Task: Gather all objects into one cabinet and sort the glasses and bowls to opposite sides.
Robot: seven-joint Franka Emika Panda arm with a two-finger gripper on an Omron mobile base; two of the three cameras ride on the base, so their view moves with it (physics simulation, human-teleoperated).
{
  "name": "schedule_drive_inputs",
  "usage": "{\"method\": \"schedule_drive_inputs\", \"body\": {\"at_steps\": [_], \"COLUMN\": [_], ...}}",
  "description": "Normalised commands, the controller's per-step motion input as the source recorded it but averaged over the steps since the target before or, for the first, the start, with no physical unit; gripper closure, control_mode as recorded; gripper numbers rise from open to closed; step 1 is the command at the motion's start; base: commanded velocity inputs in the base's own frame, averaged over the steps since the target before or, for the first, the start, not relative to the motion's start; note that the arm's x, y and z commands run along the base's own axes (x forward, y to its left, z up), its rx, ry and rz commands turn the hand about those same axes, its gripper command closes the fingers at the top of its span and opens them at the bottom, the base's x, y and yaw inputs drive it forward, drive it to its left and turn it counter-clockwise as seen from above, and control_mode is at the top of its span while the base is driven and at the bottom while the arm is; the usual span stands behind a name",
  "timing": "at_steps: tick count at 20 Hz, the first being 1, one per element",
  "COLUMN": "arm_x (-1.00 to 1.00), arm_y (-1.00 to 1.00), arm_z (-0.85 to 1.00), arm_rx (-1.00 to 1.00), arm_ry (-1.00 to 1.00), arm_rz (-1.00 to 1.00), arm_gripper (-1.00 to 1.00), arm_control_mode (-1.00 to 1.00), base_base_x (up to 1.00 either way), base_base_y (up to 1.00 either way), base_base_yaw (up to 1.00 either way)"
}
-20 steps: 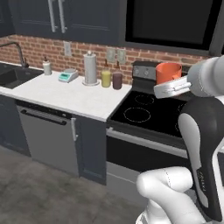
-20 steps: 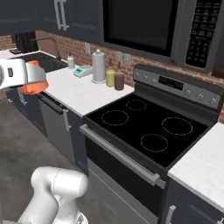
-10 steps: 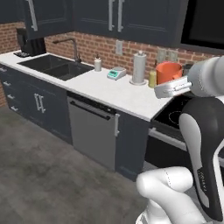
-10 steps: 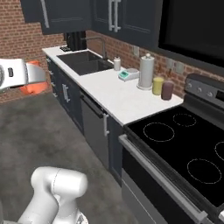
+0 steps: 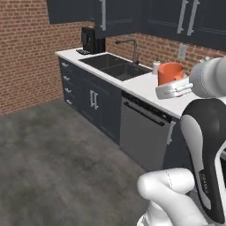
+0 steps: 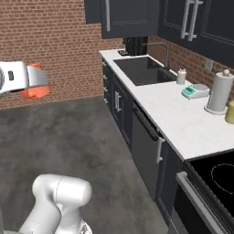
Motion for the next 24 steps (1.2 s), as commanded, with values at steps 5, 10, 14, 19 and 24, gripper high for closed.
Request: {"method": "schedule_drive_inputs", "body": {"at_steps": [5, 10, 14, 19, 24], "arm_x": [0.00, 0.00, 0.00, 0.00, 0.00], "arm_y": [0.00, 0.00, 0.00, 0.00, 0.00], "arm_z": [0.00, 0.00, 0.00, 0.00, 0.00], "arm_rx": [0.00, 0.00, 0.00, 0.00, 0.00], "arm_ry": [0.00, 0.00, 0.00, 0.00, 0.00], "arm_rz": [0.00, 0.00, 0.00, 0.00, 0.00], "arm_gripper": [1.00, 1.00, 1.00, 1.00, 1.00], "arm_control_mode": [1.00, 1.00, 1.00, 1.00, 1.00], "base_base_x": [0.52, 0.71, 0.94, 1.00, 0.92], "base_base_y": [0.60, 0.48, 0.43, 0.53, 0.65], "base_base_yaw": [0.45, 0.40, 0.18, 0.03, -0.03]}}
